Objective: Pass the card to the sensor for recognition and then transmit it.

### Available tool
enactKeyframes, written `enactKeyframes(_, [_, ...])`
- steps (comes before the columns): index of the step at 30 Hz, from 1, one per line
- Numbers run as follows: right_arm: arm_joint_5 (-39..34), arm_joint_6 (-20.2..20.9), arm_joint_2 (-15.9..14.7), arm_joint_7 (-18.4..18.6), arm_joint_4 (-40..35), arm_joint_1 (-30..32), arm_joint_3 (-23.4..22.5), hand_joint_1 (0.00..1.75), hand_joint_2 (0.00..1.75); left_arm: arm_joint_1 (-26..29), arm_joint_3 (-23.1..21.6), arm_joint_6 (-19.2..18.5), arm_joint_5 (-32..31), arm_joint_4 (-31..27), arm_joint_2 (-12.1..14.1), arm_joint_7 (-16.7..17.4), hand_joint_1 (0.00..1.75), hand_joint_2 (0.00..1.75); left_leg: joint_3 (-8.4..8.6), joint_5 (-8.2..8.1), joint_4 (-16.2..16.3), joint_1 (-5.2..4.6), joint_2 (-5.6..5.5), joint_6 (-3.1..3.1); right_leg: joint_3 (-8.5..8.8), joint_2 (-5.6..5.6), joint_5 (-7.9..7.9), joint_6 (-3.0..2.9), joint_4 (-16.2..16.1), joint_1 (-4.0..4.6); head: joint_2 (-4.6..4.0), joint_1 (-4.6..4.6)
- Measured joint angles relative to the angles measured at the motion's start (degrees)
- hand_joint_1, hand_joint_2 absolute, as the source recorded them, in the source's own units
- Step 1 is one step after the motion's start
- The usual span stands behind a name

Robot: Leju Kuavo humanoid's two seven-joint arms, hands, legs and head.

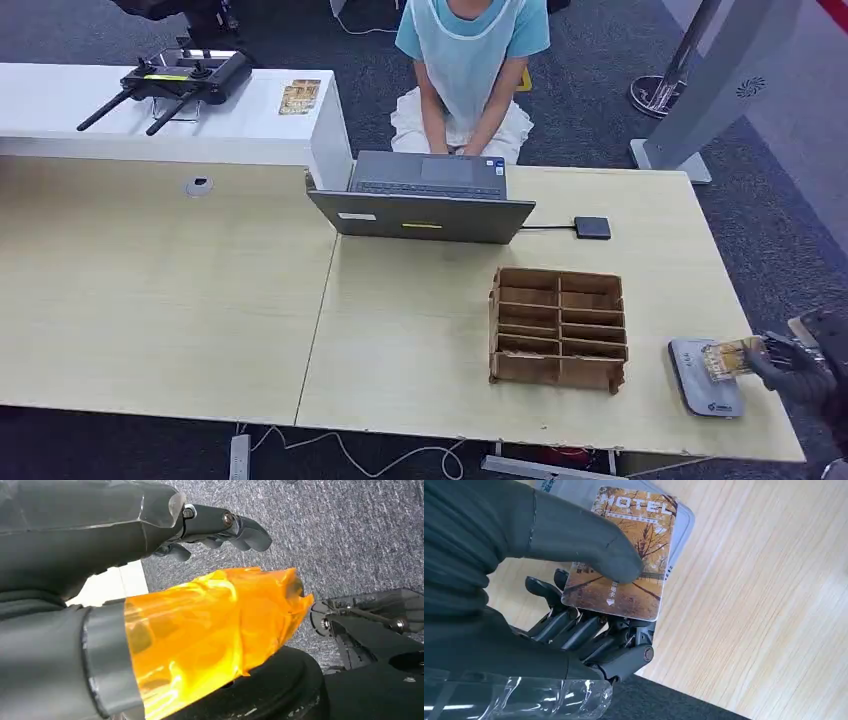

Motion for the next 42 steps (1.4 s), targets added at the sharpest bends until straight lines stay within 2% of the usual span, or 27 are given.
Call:
enactKeyframes(20, [2.6,-0.2,1.4,-0.9,2.0,1.3,0.0,1.75,1.75,0.0,0.0,0.0,-0.4,0.0,0.0,0.2,0.0,0.0,0.0,0.0,0.0,0.0,0.01,0.0,0.0,0.0,0.0,0.0,0.0,0.0,0.0,0.02])
enactKeyframes(42, [4.5,-3.5,2.5,-0.6,3.2,0.7,0.1,1.75,1.75,-0.1,0.0,0.1,-0.5,0.0,-0.2,0.2,0.0,0.0,0.0,0.0,0.0,0.0,0.01,0.0,0.02,0.0,0.0,0.0,0.0,0.0,-0.02,0.02])
